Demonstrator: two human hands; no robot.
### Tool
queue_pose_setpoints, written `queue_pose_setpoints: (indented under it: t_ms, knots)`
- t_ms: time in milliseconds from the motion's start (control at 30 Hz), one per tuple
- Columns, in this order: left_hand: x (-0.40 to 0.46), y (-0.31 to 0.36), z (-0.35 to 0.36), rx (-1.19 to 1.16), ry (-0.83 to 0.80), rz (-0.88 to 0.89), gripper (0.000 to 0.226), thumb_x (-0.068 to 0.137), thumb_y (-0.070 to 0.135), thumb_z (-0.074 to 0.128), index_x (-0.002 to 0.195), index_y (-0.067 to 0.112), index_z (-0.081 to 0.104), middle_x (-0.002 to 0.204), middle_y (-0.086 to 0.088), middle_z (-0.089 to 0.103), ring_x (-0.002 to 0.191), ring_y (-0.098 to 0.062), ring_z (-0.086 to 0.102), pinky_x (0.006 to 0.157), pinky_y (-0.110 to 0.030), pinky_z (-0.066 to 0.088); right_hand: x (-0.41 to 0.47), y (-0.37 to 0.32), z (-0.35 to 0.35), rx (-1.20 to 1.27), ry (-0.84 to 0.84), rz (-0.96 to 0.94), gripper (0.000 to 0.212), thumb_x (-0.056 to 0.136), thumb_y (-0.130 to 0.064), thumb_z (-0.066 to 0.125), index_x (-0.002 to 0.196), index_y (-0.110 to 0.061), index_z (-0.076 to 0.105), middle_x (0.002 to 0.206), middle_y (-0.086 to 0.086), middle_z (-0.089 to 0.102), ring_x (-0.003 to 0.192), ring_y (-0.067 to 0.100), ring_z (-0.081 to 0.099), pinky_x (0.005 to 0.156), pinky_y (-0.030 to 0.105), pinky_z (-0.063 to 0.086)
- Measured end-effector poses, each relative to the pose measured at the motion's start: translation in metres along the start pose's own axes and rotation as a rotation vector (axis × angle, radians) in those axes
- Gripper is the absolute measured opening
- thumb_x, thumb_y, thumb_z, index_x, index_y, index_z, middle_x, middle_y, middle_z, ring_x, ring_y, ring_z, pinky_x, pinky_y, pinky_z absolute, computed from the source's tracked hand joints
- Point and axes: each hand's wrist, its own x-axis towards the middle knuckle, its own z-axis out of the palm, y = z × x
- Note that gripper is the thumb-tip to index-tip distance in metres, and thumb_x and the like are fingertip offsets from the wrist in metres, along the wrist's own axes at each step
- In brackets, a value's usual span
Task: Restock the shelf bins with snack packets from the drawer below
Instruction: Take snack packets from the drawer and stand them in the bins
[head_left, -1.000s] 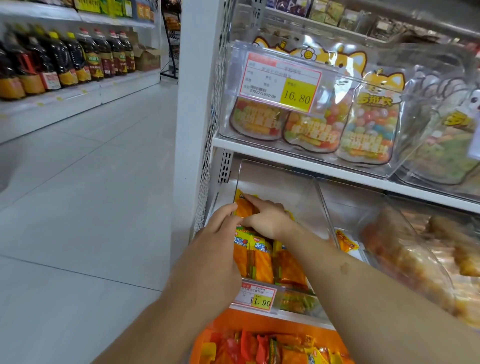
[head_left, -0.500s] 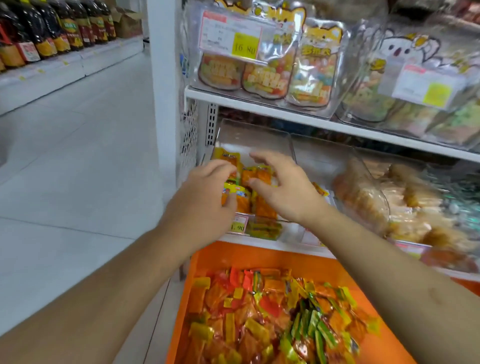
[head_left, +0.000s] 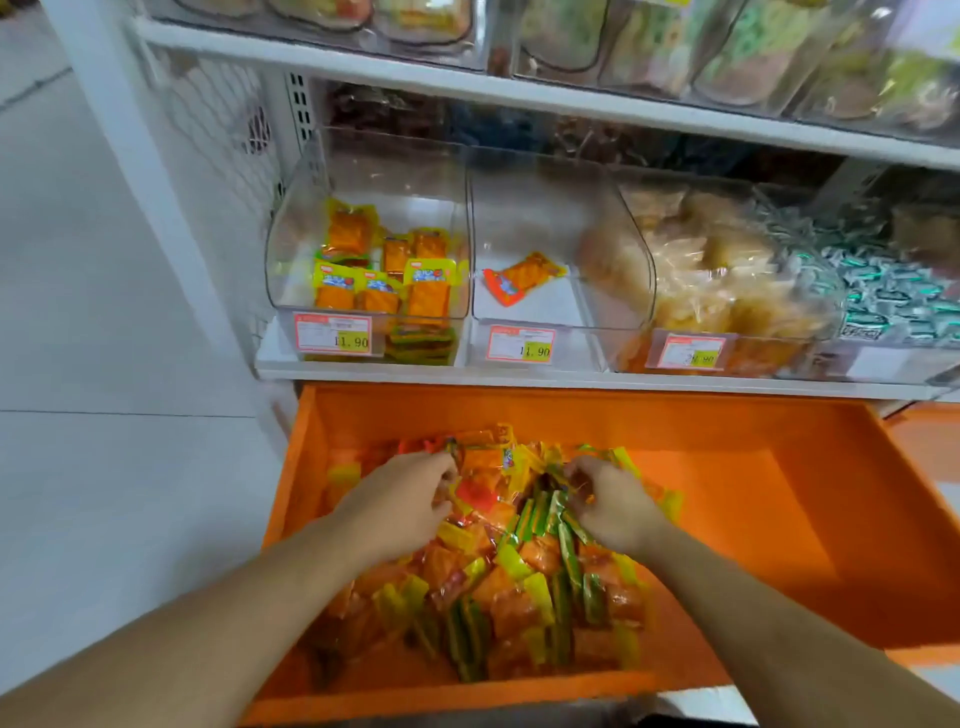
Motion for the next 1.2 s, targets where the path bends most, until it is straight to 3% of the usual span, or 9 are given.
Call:
queue_pose_setpoints:
  t_ms: [133,367,500,633,767,900,1067,1133,1200]
  knots:
    - [0.02,-0.026,0.063,0.007,-0.158,-0.117,0.026,0.093,0.029,0.068,0.117,0.029,0.062,0.115,0.005,0.068,0.104,-0.017,0.066,0.088,-0.039,0.058,0.014,0.057,0.025,-0.106,-0.079,0.031,0.038,0.096,-0.031,0.069,0.133,-0.024,0.064,0.139,0.005,0.062,0.13,0.029,0.057,0.101,0.031,0.045]
    - [0.051,-0.059,0.132,0.014,-0.254,-0.239,0.051,0.094,0.022,0.067,0.142,0.022,0.051,0.141,-0.006,0.06,0.13,-0.026,0.057,0.105,-0.034,0.047,0.061,0.101,0.074,-0.241,-0.18,0.034,0.07,0.085,-0.025,0.066,0.151,-0.035,0.047,0.154,0.004,0.047,0.141,0.038,0.042,0.119,0.049,0.033]
    - [0.057,-0.069,0.154,-0.052,-0.242,-0.325,0.071,0.09,0.023,0.072,0.152,0.023,0.037,0.154,-0.009,0.042,0.141,-0.03,0.046,0.113,-0.04,0.043,0.074,0.099,0.089,-0.235,-0.117,0.021,0.059,0.079,-0.02,0.074,0.135,-0.033,0.061,0.138,0.004,0.054,0.128,0.035,0.047,0.11,0.043,0.04]
    - [0.062,-0.073,0.162,-0.121,-0.19,-0.33,0.051,0.085,0.022,0.08,0.128,0.023,0.051,0.116,-0.002,0.063,0.11,-0.025,0.064,0.092,-0.038,0.052,0.081,0.093,0.091,-0.185,-0.052,0.006,0.031,0.074,-0.009,0.074,0.094,-0.03,0.066,0.105,0.003,0.063,0.11,0.031,0.055,0.094,0.037,0.046]
    - [0.061,-0.074,0.159,-0.144,-0.155,-0.331,0.023,0.086,0.025,0.082,0.104,0.021,0.068,0.101,0.002,0.067,0.1,-0.02,0.065,0.077,-0.029,0.044,0.076,0.083,0.079,-0.121,-0.029,0.055,0.031,0.076,-0.005,0.073,0.075,-0.032,0.057,0.09,0.002,0.066,0.095,0.027,0.062,0.081,0.037,0.053]
    - [0.058,-0.078,0.146,-0.3,-0.073,-0.388,0.022,0.085,0.026,0.082,0.078,0.027,0.062,0.085,0.005,0.065,0.085,-0.02,0.064,0.07,-0.034,0.048,0.067,0.076,0.064,-0.028,0.056,0.121,0.027,0.082,0.002,0.065,0.072,-0.023,0.062,0.08,-0.007,0.068,0.081,0.018,0.064,0.073,0.036,0.054]
    - [0.06,-0.062,0.102,-0.519,-0.004,-0.423,0.009,0.099,0.026,0.067,0.098,0.02,0.061,0.088,0.0,0.063,0.069,-0.014,0.056,0.059,-0.029,0.037,0.06,0.045,0.026,0.114,0.033,0.157,0.015,0.098,-0.007,0.059,0.088,-0.019,0.059,0.075,-0.004,0.067,0.063,0.016,0.06,0.055,0.028,0.04]
    - [0.059,-0.049,0.078,-0.566,0.025,-0.383,0.008,0.101,0.024,0.066,0.097,0.018,0.061,0.079,-0.002,0.067,0.058,-0.019,0.057,0.053,-0.03,0.039,0.058,0.025,0.005,0.207,0.053,0.138,0.018,0.098,-0.009,0.063,0.085,-0.02,0.057,0.07,-0.005,0.066,0.06,0.015,0.06,0.057,0.029,0.046]
    - [0.057,-0.033,0.053,-0.607,0.057,-0.346,0.008,0.1,0.024,0.066,0.098,0.017,0.063,0.084,-0.008,0.074,0.068,-0.03,0.067,0.062,-0.038,0.051,0.053,0.001,-0.019,0.311,0.055,0.115,0.019,0.097,-0.011,0.067,0.083,-0.019,0.057,0.065,-0.003,0.065,0.054,0.016,0.061,0.057,0.039,0.056]
